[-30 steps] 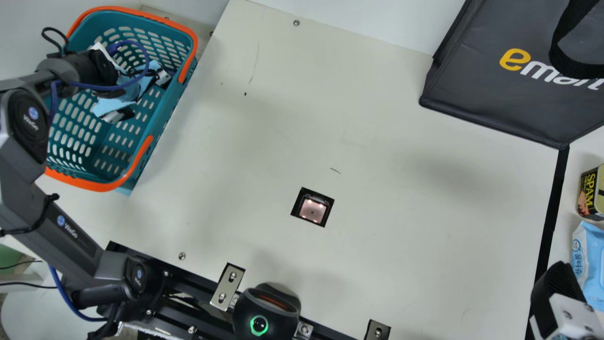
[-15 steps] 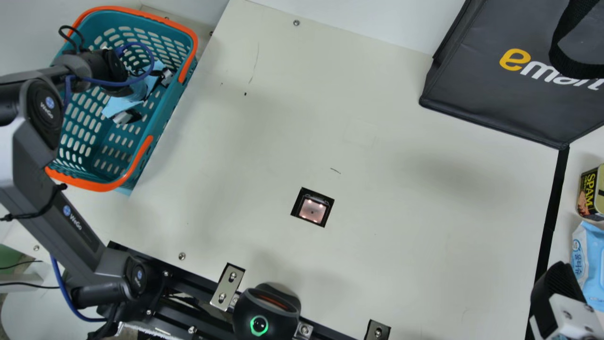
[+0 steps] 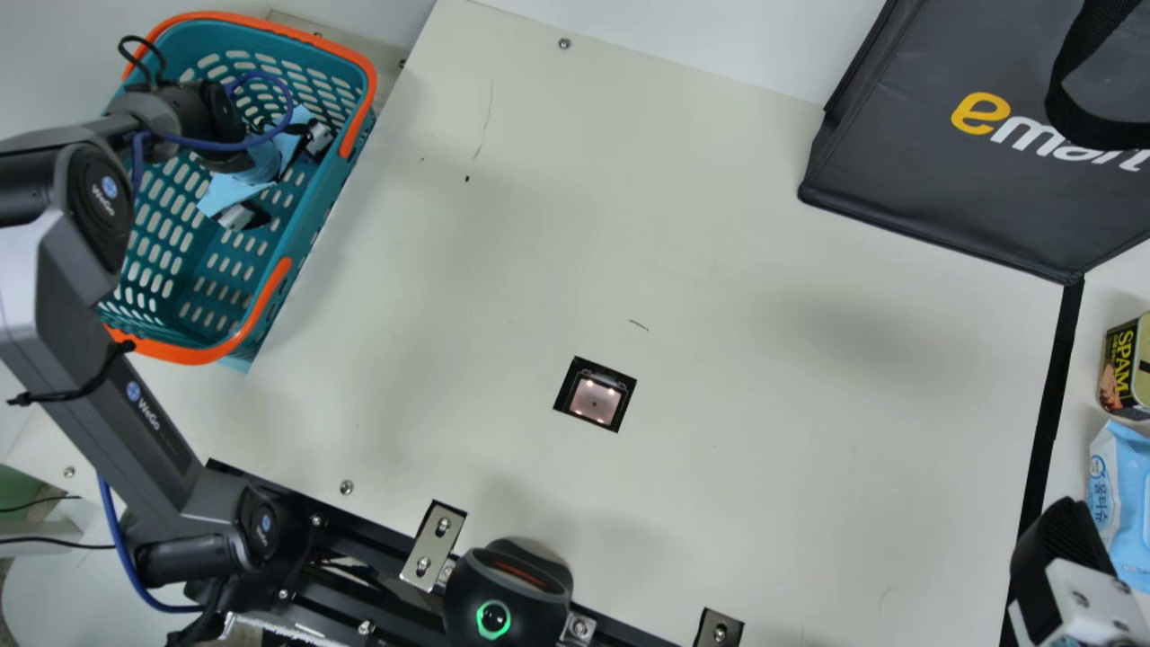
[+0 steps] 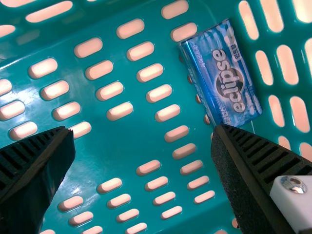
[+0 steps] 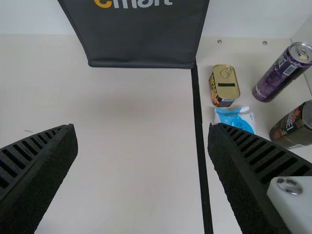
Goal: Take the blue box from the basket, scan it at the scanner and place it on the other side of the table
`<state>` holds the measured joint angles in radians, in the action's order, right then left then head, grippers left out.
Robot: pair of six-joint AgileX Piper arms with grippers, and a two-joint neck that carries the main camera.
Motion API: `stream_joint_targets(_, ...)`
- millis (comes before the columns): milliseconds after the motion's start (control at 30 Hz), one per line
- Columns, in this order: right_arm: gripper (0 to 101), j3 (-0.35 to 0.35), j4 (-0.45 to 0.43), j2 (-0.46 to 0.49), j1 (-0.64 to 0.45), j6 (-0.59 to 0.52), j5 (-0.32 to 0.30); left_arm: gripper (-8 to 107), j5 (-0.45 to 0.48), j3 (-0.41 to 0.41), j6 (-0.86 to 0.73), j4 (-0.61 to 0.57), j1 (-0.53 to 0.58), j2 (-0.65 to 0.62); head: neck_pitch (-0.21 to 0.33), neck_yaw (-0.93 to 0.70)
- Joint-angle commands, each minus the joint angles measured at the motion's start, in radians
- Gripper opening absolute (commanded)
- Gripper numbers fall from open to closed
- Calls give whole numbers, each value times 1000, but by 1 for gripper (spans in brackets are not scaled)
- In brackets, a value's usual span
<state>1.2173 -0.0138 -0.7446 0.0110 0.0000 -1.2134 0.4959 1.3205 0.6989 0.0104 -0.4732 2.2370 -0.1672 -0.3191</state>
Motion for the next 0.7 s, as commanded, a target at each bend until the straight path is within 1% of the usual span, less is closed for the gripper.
stream_joint_targets(0, 95, 0, 0, 0, 0, 0, 0, 90, 9, 13, 2, -4, 0, 7, 29, -2)
stream_joint_targets(433, 95, 0, 0, 0, 0, 0, 0, 90, 64, 95, 8, -44, -9, 64, 29, -2)
stream_joint_targets(667, 95, 0, 0, 0, 0, 0, 0, 90, 99, 131, 26, -43, -9, 93, 29, -2)
